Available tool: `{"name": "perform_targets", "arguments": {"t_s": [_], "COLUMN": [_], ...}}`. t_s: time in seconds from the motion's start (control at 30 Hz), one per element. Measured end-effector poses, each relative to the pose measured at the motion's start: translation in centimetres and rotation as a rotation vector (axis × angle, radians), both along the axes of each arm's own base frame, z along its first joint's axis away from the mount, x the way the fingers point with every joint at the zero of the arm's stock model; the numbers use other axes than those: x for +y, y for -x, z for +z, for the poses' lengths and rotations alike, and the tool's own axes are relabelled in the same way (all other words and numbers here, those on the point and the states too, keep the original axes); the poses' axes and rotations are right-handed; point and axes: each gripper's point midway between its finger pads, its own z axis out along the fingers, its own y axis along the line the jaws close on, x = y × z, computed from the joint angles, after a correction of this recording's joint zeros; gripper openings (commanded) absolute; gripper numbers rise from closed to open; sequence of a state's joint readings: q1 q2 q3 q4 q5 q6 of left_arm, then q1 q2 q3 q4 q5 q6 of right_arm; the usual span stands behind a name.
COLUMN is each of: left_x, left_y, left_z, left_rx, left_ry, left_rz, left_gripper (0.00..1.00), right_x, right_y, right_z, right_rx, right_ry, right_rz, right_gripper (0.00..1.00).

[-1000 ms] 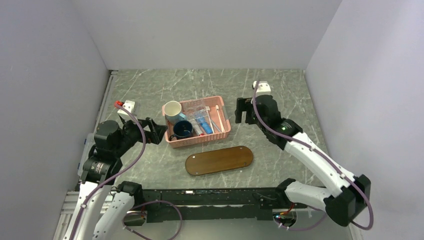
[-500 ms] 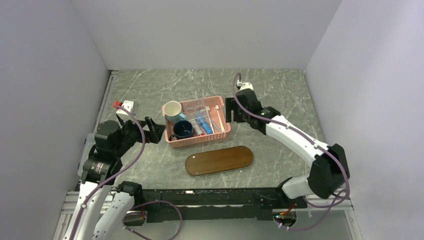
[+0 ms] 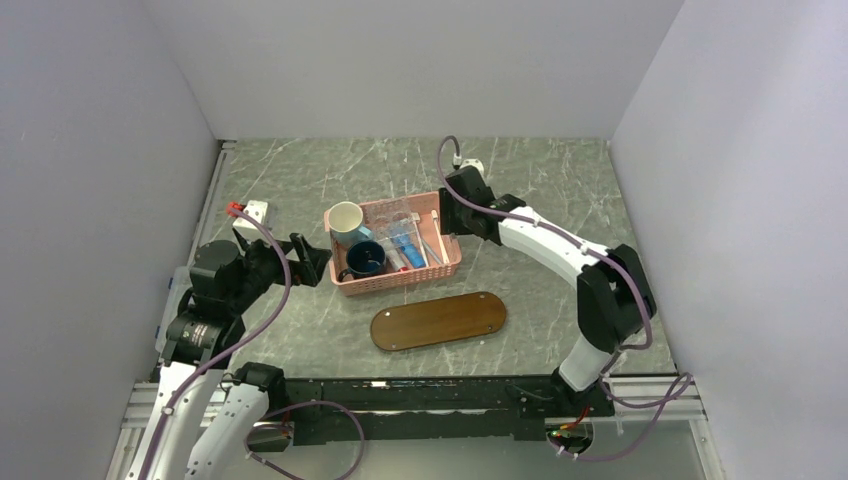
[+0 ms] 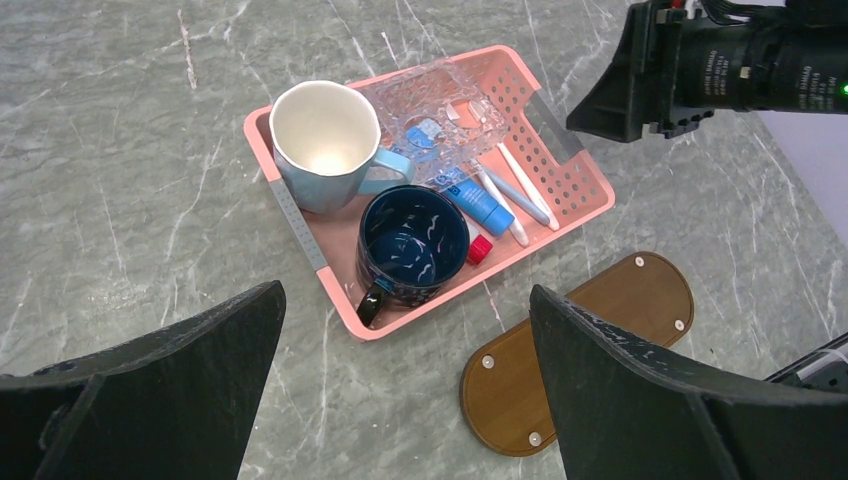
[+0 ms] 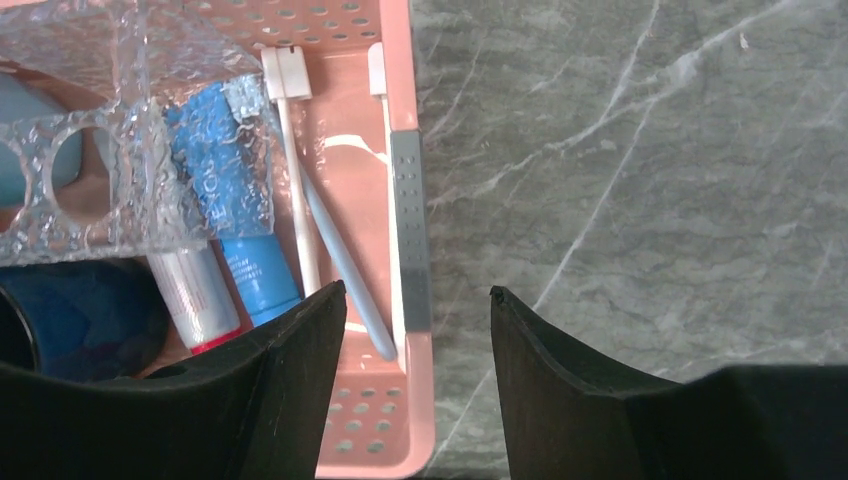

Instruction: Prepare toiletry sets of a toothbrush and toothpaste on the tray

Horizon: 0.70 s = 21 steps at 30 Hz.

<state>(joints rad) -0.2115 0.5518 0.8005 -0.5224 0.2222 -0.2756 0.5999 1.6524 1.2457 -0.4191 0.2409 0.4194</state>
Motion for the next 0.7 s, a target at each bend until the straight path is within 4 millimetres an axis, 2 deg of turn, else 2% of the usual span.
{"name": "perform_targets", "arguments": {"t_s": [0.37, 0.7], "left_x": [0.0, 0.0], "left_y": [-0.1, -0.1], "left_z": [-0.2, -0.2], "left_rx": [0.009, 0.009], "left_ry": [-0.002, -0.001], "left_rz": [-0.001, -0.001], "left_gripper": [0.99, 0.99], "right_x": [0.8, 1.0], "right_y": [-1.8, -3.0], "right_z": [-3.5, -3.9], "right_rx": [0.057, 0.047], "right_ry": [0.047, 0.067], "right_rz": [-0.029, -0.054], "right_gripper": [0.43, 0.27]}}
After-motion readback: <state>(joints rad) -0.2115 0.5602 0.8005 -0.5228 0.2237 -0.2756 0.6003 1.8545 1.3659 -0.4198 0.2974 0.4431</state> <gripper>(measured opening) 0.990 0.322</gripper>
